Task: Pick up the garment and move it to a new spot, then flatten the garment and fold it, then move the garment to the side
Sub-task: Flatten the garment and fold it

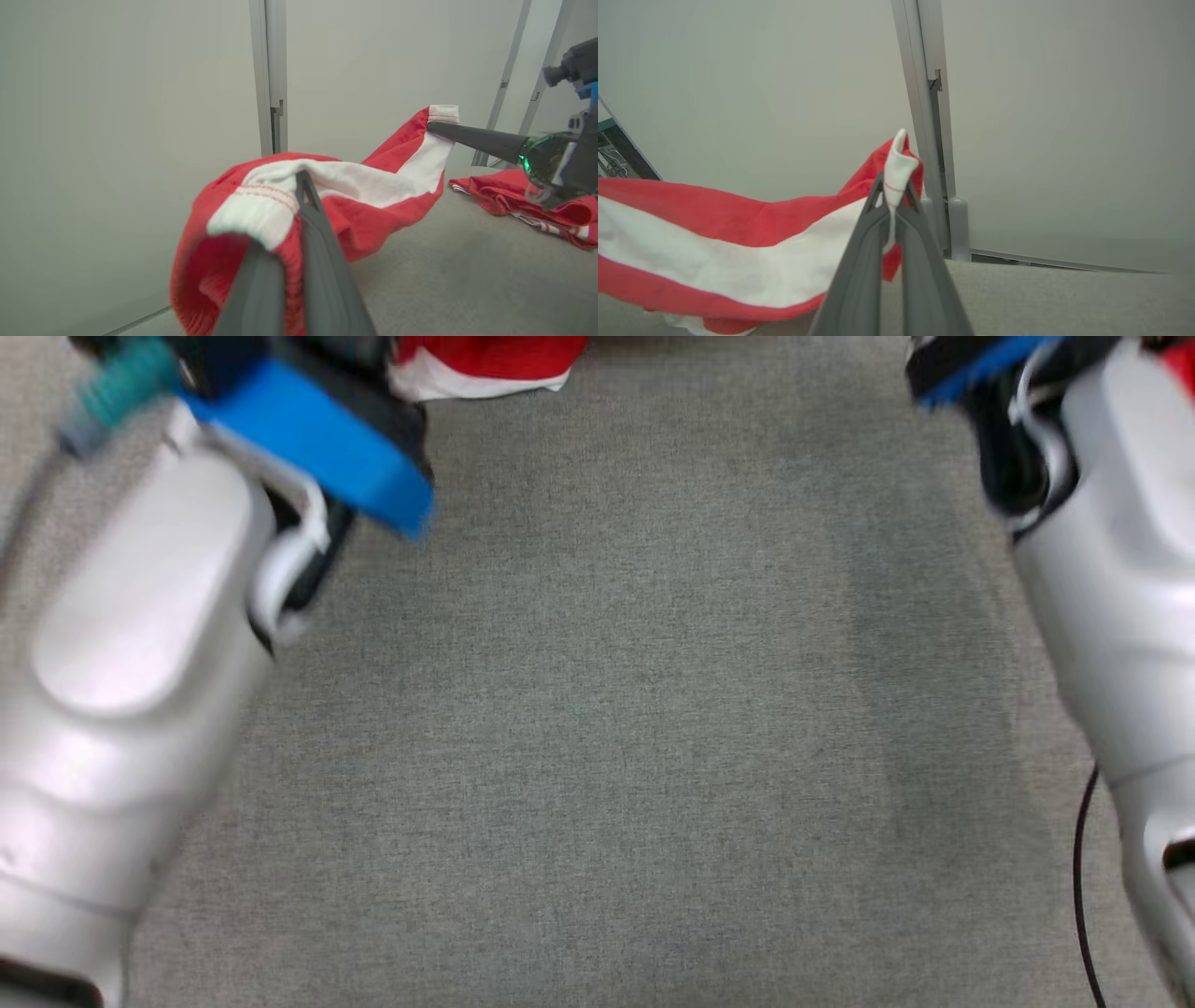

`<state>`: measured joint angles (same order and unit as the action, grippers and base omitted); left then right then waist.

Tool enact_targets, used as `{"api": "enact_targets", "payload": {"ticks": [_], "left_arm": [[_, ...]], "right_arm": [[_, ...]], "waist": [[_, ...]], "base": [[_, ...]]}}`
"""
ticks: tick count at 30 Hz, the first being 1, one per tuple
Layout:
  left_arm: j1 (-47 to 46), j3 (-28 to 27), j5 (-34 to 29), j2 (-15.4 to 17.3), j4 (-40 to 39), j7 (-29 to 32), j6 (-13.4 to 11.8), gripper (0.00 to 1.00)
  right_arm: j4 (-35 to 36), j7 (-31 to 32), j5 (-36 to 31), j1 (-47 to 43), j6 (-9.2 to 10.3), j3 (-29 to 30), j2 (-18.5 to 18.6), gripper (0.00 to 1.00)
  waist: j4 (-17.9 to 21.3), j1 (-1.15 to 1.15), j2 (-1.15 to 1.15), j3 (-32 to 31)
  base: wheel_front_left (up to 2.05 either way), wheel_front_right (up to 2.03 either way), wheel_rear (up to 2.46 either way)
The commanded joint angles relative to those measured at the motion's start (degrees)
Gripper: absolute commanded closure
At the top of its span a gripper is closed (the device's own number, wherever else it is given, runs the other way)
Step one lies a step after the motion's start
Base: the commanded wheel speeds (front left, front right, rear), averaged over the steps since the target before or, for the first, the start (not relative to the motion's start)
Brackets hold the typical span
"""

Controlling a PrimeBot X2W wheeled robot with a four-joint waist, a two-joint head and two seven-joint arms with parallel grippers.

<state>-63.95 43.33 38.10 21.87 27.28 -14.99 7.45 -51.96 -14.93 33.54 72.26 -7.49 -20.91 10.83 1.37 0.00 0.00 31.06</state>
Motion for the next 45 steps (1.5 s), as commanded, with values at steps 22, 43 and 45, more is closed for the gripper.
{"api": "enact_targets", "payload": {"ticks": [22, 43, 45], "left_arm": [[45.31, -5.74, -12.03, -4.81, -10.75, -0.27, -0.01, 1.00], [58.11, -2.13, -13.25, -5.14, -14.51, -0.27, 0.04, 1.00], [57.38, -1.90, -13.00, -5.37, -14.81, -0.27, 0.04, 1.00]], "right_arm": [[22.35, -0.21, 4.56, -50.81, -0.01, 4.20, 5.13, 1.00], [45.98, 11.93, -1.91, -76.07, -0.01, 20.45, -1.48, 1.00], [47.03, 12.66, -2.54, -74.79, -0.01, 21.00, -1.96, 1.00]], "waist": [[-1.92, 0.00, 0.00, -16.47], [-3.35, 0.00, 0.00, -23.21], [-3.67, 0.00, 0.00, -23.12]], "base": [[0.00, 0.00, 0.00], [0.00, 0.00, 0.00], [0.00, 0.00, 0.00]]}}
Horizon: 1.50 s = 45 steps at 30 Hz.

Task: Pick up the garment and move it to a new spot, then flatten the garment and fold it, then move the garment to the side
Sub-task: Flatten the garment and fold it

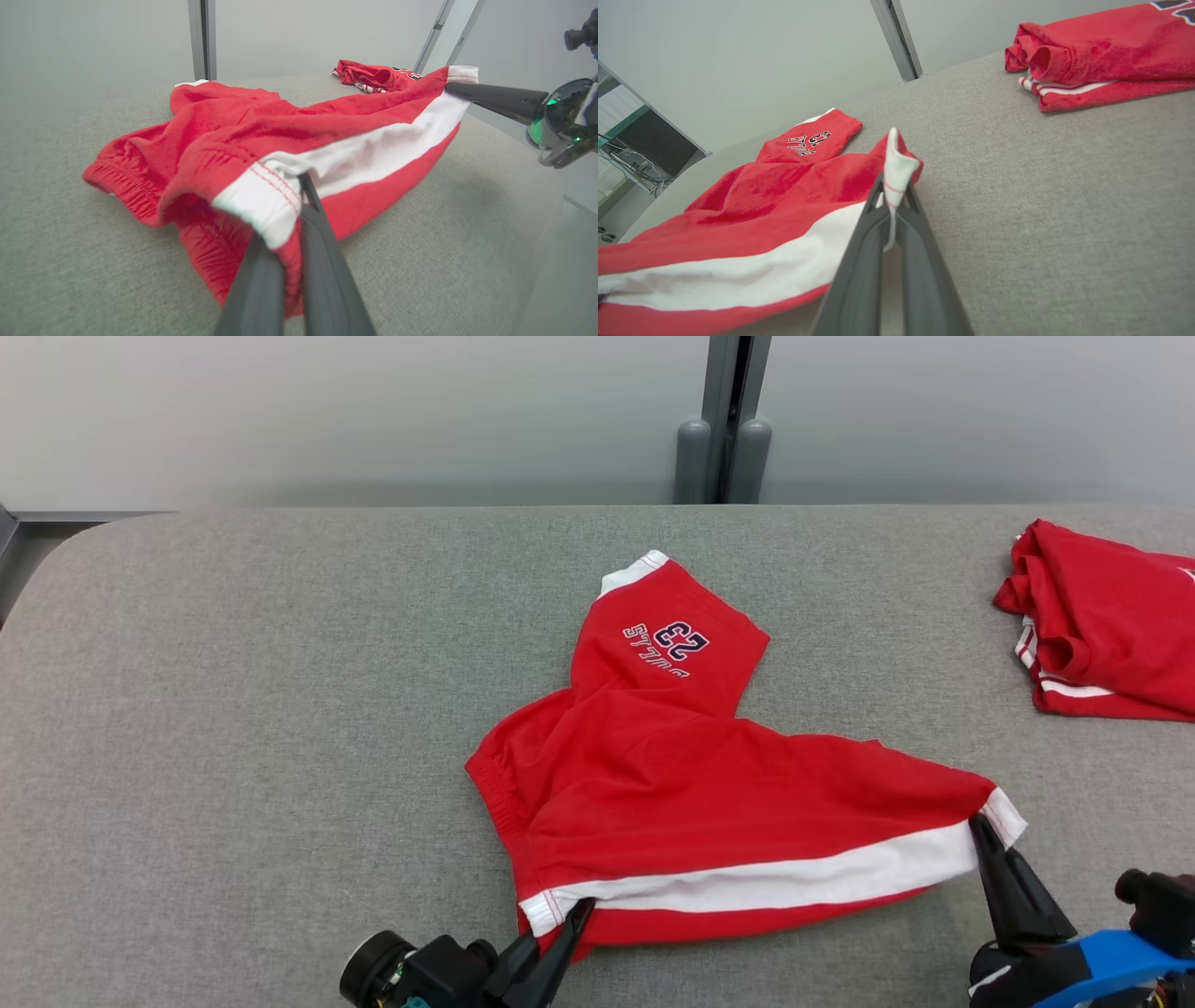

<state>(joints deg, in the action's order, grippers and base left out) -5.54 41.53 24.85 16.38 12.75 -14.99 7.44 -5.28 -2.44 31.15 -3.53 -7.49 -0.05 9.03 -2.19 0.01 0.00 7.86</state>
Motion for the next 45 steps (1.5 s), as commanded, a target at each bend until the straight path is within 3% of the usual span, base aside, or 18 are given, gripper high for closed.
{"api": "enact_targets", "payload": {"ticks": [1, 14, 25, 43, 44, 45], "left_arm": [[-1.33, -0.03, 0.25, 0.08, -0.32, -0.27, 0.05, 1.00], [-7.70, -2.39, 2.20, -1.94, -1.49, -0.27, 0.06, 1.00], [-15.49, -2.99, 4.90, -5.34, 0.16, -0.27, 0.06, 1.00], [-22.44, -3.31, 7.74, -9.28, 6.57, -0.26, 0.07, 1.00], [-22.59, -3.32, 7.77, -9.34, 6.82, -0.27, 0.07, 0.98], [-22.87, -3.33, 7.69, -9.42, 7.06, -0.26, 0.07, 0.66]], "right_arm": [[0.61, 0.42, -0.43, 1.59, -0.01, 0.45, -0.31, 1.00], [-5.53, 3.36, -3.53, 20.01, -0.01, -0.58, 2.07, 1.00], [-23.43, 5.80, -5.33, 41.62, -0.01, -5.00, 5.34, 1.00], [-49.89, -0.46, -8.45, 62.12, -0.01, -11.35, 3.42, 1.00], [-50.68, -1.06, -8.36, 62.63, -0.01, -11.69, 3.38, 0.80], [-51.35, -1.52, -8.27, 62.94, -0.01, -12.11, 3.32, 0.01]], "waist": [[-0.34, -0.01, 0.00, 0.19], [-5.20, -0.01, 0.00, 4.66], [-10.89, -0.01, 0.00, 10.37], [-14.36, -0.01, 0.00, 15.86], [-14.31, -0.01, 0.00, 15.92], [-14.23, -0.01, 0.00, 15.99]], "base": [[0.00, 0.00, 0.00], [0.00, 0.00, 0.00], [0.00, 0.00, 0.00], [0.00, 0.00, 0.00], [0.00, 0.00, 0.00], [0.00, 0.00, 0.00]]}}
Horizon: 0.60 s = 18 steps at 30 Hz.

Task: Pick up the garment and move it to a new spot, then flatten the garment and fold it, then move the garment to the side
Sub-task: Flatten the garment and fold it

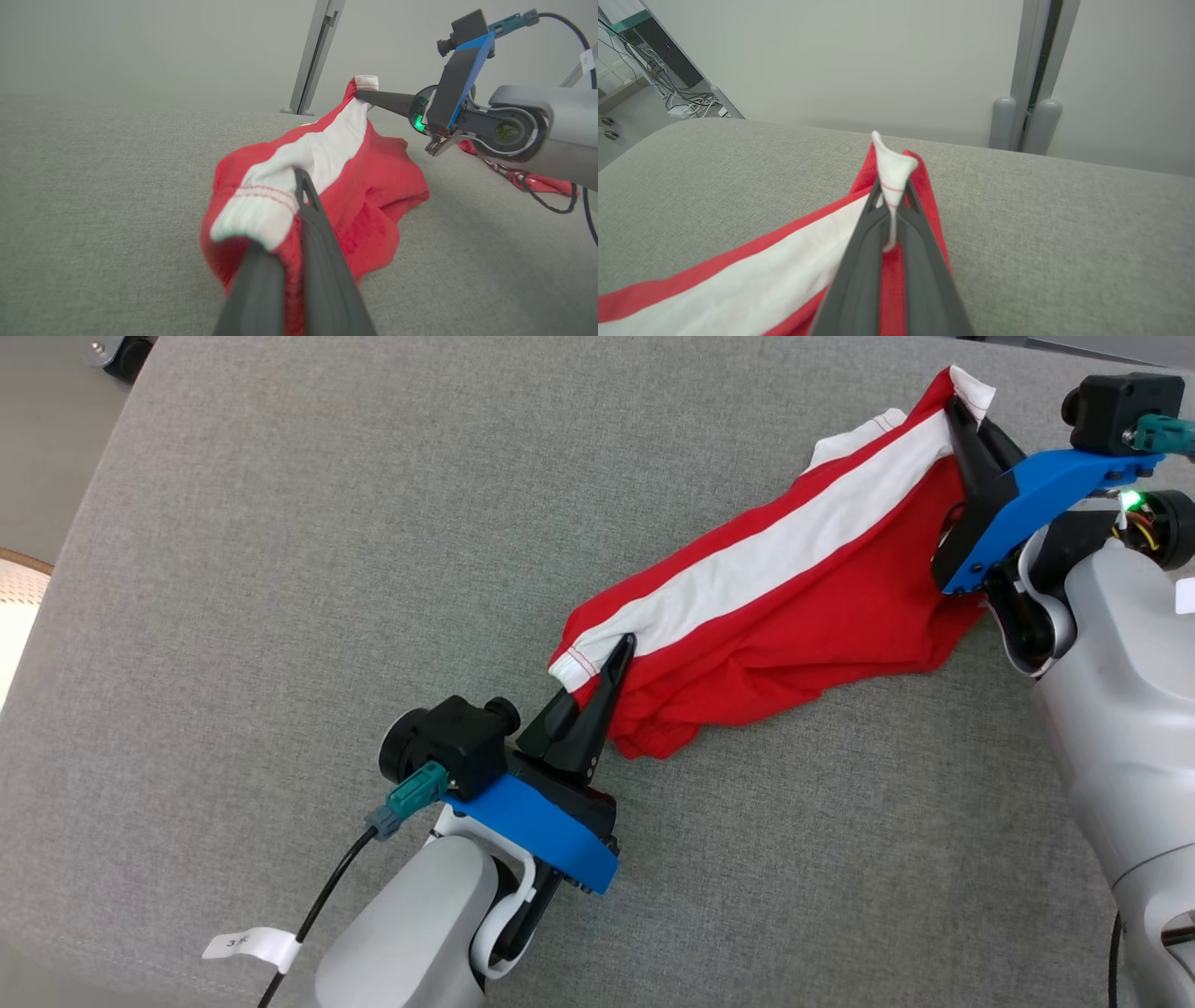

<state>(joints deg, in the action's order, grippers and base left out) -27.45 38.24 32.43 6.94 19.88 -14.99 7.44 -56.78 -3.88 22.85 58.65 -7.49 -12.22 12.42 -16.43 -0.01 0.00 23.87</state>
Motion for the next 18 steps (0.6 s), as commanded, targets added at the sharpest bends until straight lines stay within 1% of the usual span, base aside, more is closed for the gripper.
{"api": "enact_targets", "payload": {"ticks": [1, 2, 6, 13, 18], "left_arm": [[-1.15, -0.12, -0.02, -0.09, 0.09, -0.26, 0.07, 0.12], [-1.20, -0.25, -0.21, -0.16, 0.32, -0.26, 0.07, 0.00], [0.09, -1.21, -1.39, -0.30, 0.51, -0.27, 0.07, 0.00], [5.85, -5.46, -6.04, 0.29, -1.55, -0.26, 0.07, 0.00], [10.24, -8.27, -8.28, 0.86, -3.92, -0.26, 0.07, 0.00]], "right_arm": [[-0.62, -0.59, 0.27, 1.02, -0.01, -0.34, -0.11, 0.00], [-1.09, -1.10, 0.48, 1.25, -0.01, -0.82, 0.03, 0.00], [-2.45, -3.04, 1.67, 0.77, -0.01, -3.00, 1.03, 0.00], [-3.27, -4.98, 4.70, -2.74, -0.01, -7.07, 3.85, 0.00], [-4.69, -5.50, 6.83, -5.03, -0.01, -8.70, 6.07, 0.00]], "waist": [[0.06, 0.01, 0.00, -0.02], [0.12, 0.01, 0.00, -0.09], [0.40, 0.01, 0.00, -1.12], [0.69, 0.01, 0.00, -4.01], [0.15, 0.01, 0.00, -5.50]], "base": [[0.00, 0.00, 0.00], [0.00, 0.00, 0.00], [0.00, 0.00, 0.00], [0.00, 0.00, 0.00], [0.00, 0.00, 0.00]]}}
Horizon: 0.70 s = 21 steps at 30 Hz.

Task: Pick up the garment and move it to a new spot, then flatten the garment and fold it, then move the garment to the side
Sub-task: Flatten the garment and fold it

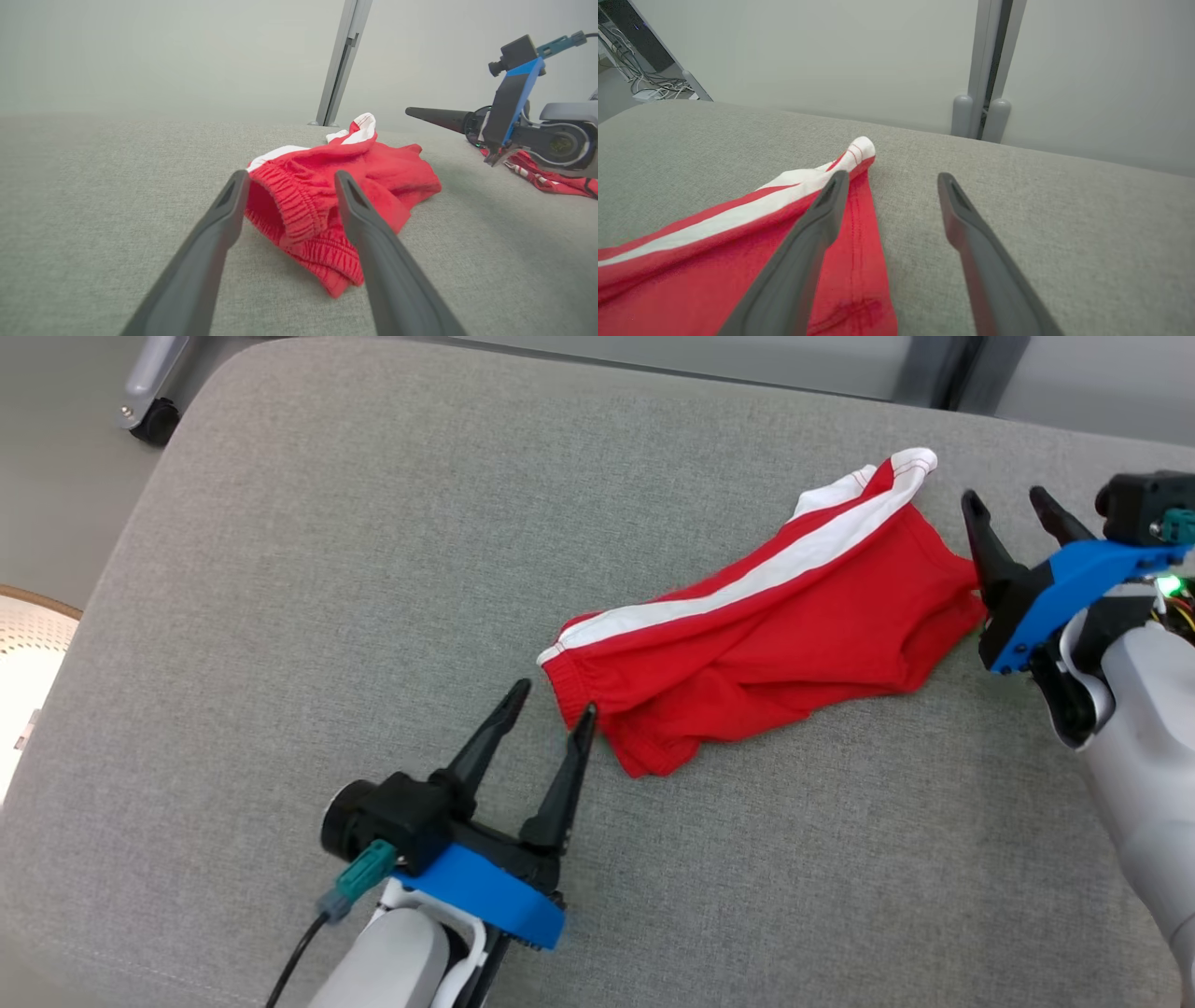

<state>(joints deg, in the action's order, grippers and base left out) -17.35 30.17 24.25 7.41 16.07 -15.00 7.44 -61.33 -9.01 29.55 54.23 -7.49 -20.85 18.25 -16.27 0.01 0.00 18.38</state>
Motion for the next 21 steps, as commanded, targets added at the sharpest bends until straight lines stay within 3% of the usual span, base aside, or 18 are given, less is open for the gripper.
{"api": "enact_targets", "payload": {"ticks": [1, 7, 21], "left_arm": [[0.93, -1.28, -0.49, 0.40, -0.74, -0.25, 0.07, 0.00], [4.34, -9.61, -4.00, -0.91, -5.17, -0.25, -0.52, 0.00], [9.20, -24.53, -11.69, -4.14, -10.22, -0.21, -2.23, 0.00]], "right_arm": [[-0.41, -0.39, 0.47, -0.93, -0.01, -0.33, 0.55, 0.00], [-2.87, -0.17, 1.84, -1.79, -0.01, -1.35, 1.91, 0.00], [-6.87, 2.82, 2.22, -1.92, -0.01, -6.12, 0.48, 0.00]], "waist": [[-0.17, -0.01, 0.00, -0.19], [-1.53, -0.01, 0.00, -0.56], [-2.98, -0.01, 0.00, -0.86]], "base": [[0.00, 0.00, 0.00], [0.00, 0.00, 0.00], [0.00, 0.00, 0.00]]}}
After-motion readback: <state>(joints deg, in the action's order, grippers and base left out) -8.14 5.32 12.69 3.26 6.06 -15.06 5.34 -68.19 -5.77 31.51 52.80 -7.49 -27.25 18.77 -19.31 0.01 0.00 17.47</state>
